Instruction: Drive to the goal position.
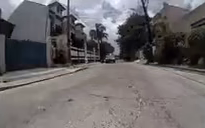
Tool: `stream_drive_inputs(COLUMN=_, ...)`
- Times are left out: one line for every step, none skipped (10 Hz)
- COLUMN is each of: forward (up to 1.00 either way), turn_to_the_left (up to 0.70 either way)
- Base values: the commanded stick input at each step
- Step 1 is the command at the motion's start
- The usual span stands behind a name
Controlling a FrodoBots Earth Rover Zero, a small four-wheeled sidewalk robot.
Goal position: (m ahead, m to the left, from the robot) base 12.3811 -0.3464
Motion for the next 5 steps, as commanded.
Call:
stream_drive_inputs(forward=0.9, turn_to_the_left=-0.36)
stream_drive_inputs(forward=0.9, turn_to_the_left=-0.36)
stream_drive_inputs(forward=0.9, turn_to_the_left=-0.36)
stream_drive_inputs(forward=0.9, turn_to_the_left=-0.36)
stream_drive_inputs(forward=0.9, turn_to_the_left=-0.36)
